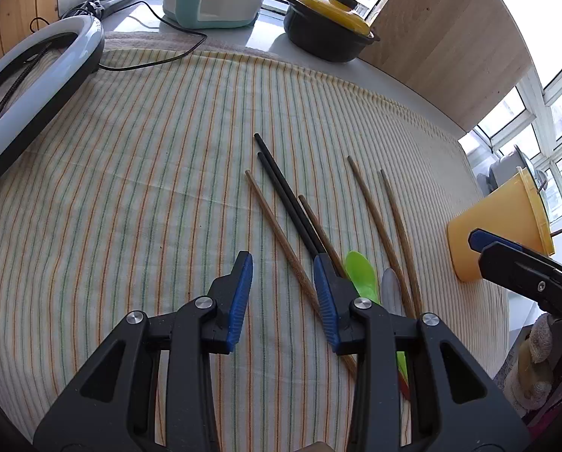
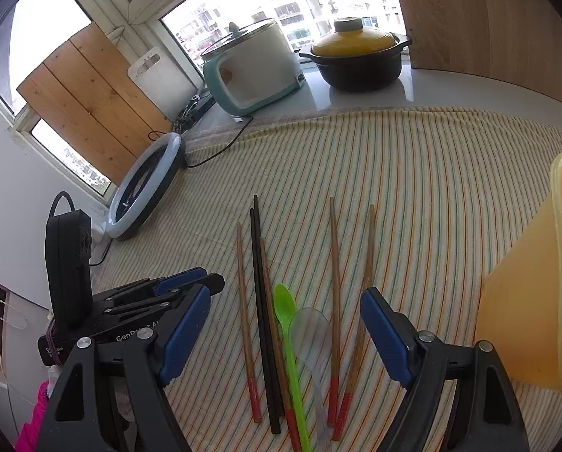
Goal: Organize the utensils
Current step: 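Grasp a wooden chopstick with the left tool while the right tool grasps another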
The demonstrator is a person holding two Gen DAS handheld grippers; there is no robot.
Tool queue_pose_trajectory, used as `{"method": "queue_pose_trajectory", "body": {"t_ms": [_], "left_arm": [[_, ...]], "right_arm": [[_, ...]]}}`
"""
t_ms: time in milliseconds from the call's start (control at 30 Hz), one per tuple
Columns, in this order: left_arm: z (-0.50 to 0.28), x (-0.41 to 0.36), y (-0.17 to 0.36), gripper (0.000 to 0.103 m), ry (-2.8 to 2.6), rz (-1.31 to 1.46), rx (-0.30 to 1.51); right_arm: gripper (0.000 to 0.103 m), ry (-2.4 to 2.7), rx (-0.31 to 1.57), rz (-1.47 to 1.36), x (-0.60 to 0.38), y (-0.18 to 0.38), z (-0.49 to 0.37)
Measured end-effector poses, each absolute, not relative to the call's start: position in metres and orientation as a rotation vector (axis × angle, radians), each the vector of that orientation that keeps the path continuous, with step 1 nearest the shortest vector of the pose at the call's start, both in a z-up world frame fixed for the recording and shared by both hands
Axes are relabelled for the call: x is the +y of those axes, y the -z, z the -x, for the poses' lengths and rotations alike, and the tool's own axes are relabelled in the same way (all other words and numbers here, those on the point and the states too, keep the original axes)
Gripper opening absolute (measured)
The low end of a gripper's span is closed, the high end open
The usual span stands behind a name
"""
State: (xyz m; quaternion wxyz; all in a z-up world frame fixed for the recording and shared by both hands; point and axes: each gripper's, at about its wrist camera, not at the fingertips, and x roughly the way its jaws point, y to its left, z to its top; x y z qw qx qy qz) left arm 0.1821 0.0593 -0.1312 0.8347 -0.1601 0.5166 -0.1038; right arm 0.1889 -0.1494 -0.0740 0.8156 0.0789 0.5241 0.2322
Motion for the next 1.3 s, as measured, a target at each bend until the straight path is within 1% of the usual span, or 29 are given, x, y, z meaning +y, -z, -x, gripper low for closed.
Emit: {"method": "queue_pose_trajectory", "body": {"t_ms": [200,333,367,400,433,467,500,533,633,767,800,933,1033,1300], "left_arm": [[-0.191,0.053,0.131,0.033,0.206,0.330,1.099],[-0.198,0.050,0.136,0.033,0.188,0.323,1.114],[-0.199,0.049,0.137,0.033,0.182,0.317,1.119],[-0.201,0.048,0.139,0.031,0.172,0.309,1.123],[-0.202,0.047,0.141,0.025,0.161,0.301,1.128],[-0.203,0.046,0.143,0.023,0.157,0.296,1.133],[-0.204,0.045,0.145,0.023,0.153,0.291,1.136],[-0.205,0.044,0.146,0.023,0.149,0.285,1.139],[-0.206,0.041,0.150,0.023,0.141,0.270,1.140],[-0.207,0.035,0.150,0.014,0.130,0.229,1.131],[-0.208,0.034,0.150,0.013,0.126,0.218,1.128],[-0.211,0.037,0.150,0.010,0.129,0.225,1.128],[-0.213,0.040,0.150,0.009,0.132,0.241,1.129],[-0.216,0.030,0.150,0.009,0.138,0.165,1.124]], "right_arm": [[0.079,-0.463,1.179,-0.140,-0.148,0.089,-0.200],[0.063,-0.458,1.216,-0.099,-0.141,0.097,-0.203],[0.060,-0.454,1.222,-0.089,-0.139,0.099,-0.204],[0.054,-0.448,1.227,-0.077,-0.138,0.101,-0.205],[0.049,-0.444,1.232,-0.067,-0.137,0.102,-0.206],[0.047,-0.439,1.236,-0.060,-0.136,0.103,-0.207],[0.042,-0.435,1.240,-0.053,-0.135,0.104,-0.208],[0.040,-0.433,1.244,-0.046,-0.134,0.105,-0.210],[0.038,-0.420,1.253,-0.029,-0.132,0.108,-0.214],[0.034,-0.397,1.269,0.006,-0.126,0.116,-0.220],[0.033,-0.395,1.274,0.009,-0.125,0.119,-0.222],[0.032,-0.373,1.289,0.011,-0.123,0.128,-0.230],[0.031,-0.358,1.295,0.026,-0.121,0.133,-0.234],[0.027,-0.321,1.301,0.042,-0.119,0.143,-0.246]]}}
